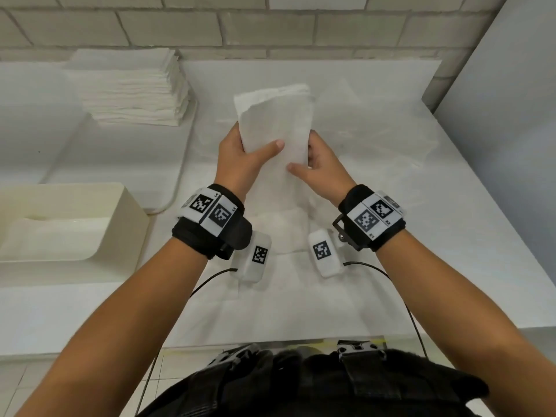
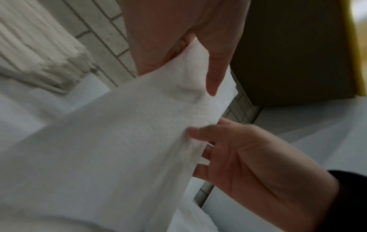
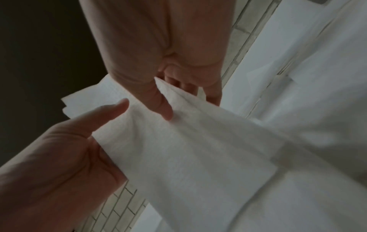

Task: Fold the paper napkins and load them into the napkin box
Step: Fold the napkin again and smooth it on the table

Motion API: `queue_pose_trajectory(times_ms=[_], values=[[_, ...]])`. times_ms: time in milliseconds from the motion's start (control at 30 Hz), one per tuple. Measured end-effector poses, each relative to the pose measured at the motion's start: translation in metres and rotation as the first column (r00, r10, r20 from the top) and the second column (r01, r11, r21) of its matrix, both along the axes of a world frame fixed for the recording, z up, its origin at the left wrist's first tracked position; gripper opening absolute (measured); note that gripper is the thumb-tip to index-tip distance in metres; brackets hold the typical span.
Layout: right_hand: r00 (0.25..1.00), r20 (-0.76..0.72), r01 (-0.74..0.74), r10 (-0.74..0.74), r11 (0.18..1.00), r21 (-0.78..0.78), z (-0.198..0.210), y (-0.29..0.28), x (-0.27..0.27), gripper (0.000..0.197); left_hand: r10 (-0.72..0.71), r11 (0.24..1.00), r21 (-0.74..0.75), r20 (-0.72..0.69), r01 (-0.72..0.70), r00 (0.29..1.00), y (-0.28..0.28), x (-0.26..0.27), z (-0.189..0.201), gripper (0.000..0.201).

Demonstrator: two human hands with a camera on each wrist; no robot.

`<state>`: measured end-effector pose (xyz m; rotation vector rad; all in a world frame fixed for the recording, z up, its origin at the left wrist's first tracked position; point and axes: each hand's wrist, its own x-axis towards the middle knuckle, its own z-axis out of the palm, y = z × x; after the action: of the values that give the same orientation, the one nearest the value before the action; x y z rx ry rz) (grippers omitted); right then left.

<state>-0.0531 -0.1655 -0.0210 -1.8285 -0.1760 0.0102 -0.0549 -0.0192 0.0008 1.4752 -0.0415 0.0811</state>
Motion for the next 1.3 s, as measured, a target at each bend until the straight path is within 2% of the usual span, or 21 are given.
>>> queue_pose_trajectory(times_ms=[100,167,233,267,333,367,433,467,533,600,667,733,800,833,900,967,1000,1067,1133,1233,1300], values=[[1.0,0.012,-0.011,0.011,1.0,-0.004,0.003,0.001,0.002,0.056,0.013,0.999,0.041,0.002,-0.013,1.0,-0.008,0.002,-0.001,0.041],[1.0,0.029,0.005,-0.003,0.997,-0.072,0.004,-0.002,0.001,0.073,0.023,0.996,0.092,-0.043,-0.019,0.999,-0.009,0.003,-0.009,0.038],[0.972,0.23,0.072,-0.039,0.988,-0.134,0.015,-0.007,0.0,0.095,0.011,0.983,0.184,-0.017,-0.008,1.0,-0.006,0.005,-0.011,0.037],[0.933,0.358,0.114,-0.039,0.975,-0.191,0.025,-0.01,0.001,0.099,-0.007,0.967,0.253,0.036,-0.003,0.999,-0.005,0.007,-0.008,0.036],[0.842,0.54,0.195,0.021,0.92,-0.339,0.054,-0.013,0.008,0.096,-0.086,0.9,0.436,0.177,0.0,0.981,-0.003,0.014,0.004,0.034],[0.83,0.554,0.208,0.065,0.886,-0.415,0.068,-0.013,0.014,0.09,-0.146,0.846,0.534,0.229,0.001,0.962,-0.002,0.018,0.013,0.034],[0.88,0.458,0.146,0.128,0.845,-0.515,0.089,-0.017,0.023,0.071,-0.255,0.736,0.677,0.269,0.006,0.929,-0.001,0.025,0.028,0.039],[0.91,0.391,0.091,0.137,0.854,-0.512,0.093,-0.02,0.027,0.059,-0.281,0.703,0.711,0.256,0.016,0.925,0.002,0.028,0.032,0.042],[0.943,0.316,0.03,0.103,0.92,-0.391,0.089,-0.031,0.033,0.04,-0.266,0.67,0.741,0.192,0.038,0.945,0.012,0.033,0.033,0.038],[0.969,0.245,0.033,0.017,0.98,-0.198,0.077,-0.044,0.035,0.032,-0.196,0.647,0.762,0.126,0.032,0.973,0.029,0.037,0.022,0.035],[0.989,0.135,0.064,-0.061,0.998,-0.021,0.059,-0.055,0.034,0.028,-0.099,0.691,0.723,0.095,-0.001,0.991,0.044,0.038,0.012,0.033],[0.994,0.023,0.104,-0.107,0.989,0.101,0.041,-0.061,0.034,0.028,-0.042,0.811,0.584,0.037,0.012,0.998,0.051,0.036,0.005,0.026],[0.989,-0.053,0.144,-0.138,0.981,0.13,0.026,-0.064,0.033,0.031,-0.029,0.912,0.409,-0.038,0.042,0.999,0.05,0.033,0.002,0.023],[0.986,-0.072,0.156,-0.149,0.982,0.11,0.02,-0.065,0.033,0.032,-0.032,0.928,0.368,-0.063,0.053,0.998,0.049,0.033,-0.001,0.024],[0.984,-0.09,0.154,-0.151,0.988,0.03,0.007,-0.067,0.03,0.034,-0.055,0.91,0.404,-0.107,0.094,0.993,0.045,0.034,-0.011,0.022],[0.98,-0.132,0.14,-0.149,0.988,-0.071,-0.007,-0.068,0.026,0.035,-0.071,0.828,0.542,-0.151,0.143,0.986,0.04,0.033,-0.025,0.02],[0.976,-0.159,0.13,-0.148,0.984,-0.119,-0.014,-0.069,0.025,0.035,-0.07,0.789,0.593,-0.173,0.161,0.982,0.038,0.033,-0.033,0.024],[0.971,-0.187,0.111,-0.148,0.974,-0.195,-0.025,-0.069,0.023,0.035,-0.056,0.76,0.626,-0.207,0.176,0.977,0.037,0.032,-0.044,0.031],[0.973,-0.166,0.127,-0.158,0.975,-0.181,-0.025,-0.07,0.024,0.037,-0.048,0.778,0.609,-0.184,0.152,0.982,0.036,0.032,-0.045,0.029],[0.976,-0.117,0.178,-0.186,0.981,-0.075,-0.016,-0.07,0.028,0.045,-0.022,0.837,0.539,-0.131,0.09,0.991,0.037,0.038,-0.038,0.026],[0.976,-0.132,0.165,-0.174,0.983,-0.074,-0.017,-0.069,0.031,0.045,-0.006,0.843,0.532,-0.146,0.084,0.989,0.036,0.038,-0.039,0.029]])
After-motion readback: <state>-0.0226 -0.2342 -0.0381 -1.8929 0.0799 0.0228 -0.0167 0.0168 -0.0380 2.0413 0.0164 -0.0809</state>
